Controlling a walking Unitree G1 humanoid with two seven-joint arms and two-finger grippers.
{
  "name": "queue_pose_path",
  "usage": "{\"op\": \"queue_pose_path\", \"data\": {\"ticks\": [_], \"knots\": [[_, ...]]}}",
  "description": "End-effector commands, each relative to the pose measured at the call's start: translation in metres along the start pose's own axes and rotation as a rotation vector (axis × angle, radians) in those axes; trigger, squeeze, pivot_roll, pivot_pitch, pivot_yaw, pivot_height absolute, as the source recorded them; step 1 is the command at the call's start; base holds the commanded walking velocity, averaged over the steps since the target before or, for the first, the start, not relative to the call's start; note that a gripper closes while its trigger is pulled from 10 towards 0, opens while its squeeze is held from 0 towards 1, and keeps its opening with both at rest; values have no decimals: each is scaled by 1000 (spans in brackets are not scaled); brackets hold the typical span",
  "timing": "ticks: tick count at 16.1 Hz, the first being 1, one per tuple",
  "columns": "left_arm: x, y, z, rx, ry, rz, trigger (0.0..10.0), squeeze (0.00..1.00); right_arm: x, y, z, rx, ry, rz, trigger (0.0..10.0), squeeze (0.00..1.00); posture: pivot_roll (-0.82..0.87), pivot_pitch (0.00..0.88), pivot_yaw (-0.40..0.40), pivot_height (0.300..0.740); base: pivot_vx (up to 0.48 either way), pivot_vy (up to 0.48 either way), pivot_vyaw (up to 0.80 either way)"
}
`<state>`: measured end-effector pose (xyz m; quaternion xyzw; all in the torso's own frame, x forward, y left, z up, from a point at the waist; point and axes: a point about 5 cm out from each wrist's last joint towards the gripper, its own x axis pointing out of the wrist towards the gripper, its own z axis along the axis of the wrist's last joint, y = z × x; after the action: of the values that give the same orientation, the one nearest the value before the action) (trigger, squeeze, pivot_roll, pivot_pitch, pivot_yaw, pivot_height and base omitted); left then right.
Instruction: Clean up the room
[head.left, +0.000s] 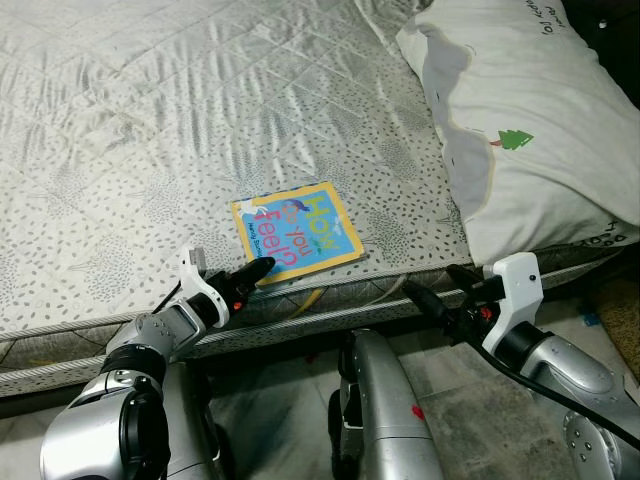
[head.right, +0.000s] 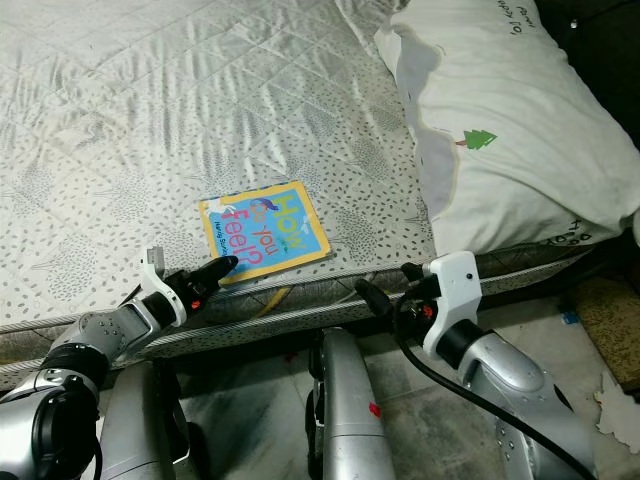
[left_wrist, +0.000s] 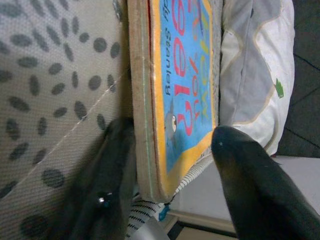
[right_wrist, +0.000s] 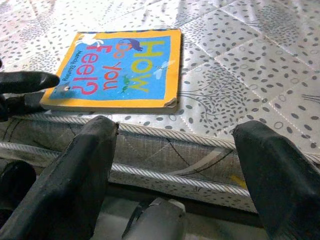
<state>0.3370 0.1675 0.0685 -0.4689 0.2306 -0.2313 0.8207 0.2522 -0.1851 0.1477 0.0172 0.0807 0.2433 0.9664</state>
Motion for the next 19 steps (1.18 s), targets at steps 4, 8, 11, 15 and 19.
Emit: {"op": "queue_pose_path", "data": {"ticks": [4,8,11,15,19], "knots": [[0,6,-14,-16,48,31,0,0,-1,-7,-1,-8,-8,-56,10000,0,-268,223,-90,533,0,0,0],[0,7,-13,-16,31,35,0,0,0,-11,-2,-17,-15,-83,10000,0,-268,223,-90,533,0,0,0],[-1,10,-4,24,-50,80,0,0,1,-12,-2,-12,-27,-96,10000,0,-268,223,-90,533,0,0,0],[-3,11,-4,32,-50,76,0,0,3,-10,-4,-5,-29,-96,10000,0,-262,224,-89,533,0,0,0],[-7,15,2,123,-70,113,0,0,8,-10,-5,1,-40,-107,10000,0,-246,208,-79,533,0,0,0]]}}
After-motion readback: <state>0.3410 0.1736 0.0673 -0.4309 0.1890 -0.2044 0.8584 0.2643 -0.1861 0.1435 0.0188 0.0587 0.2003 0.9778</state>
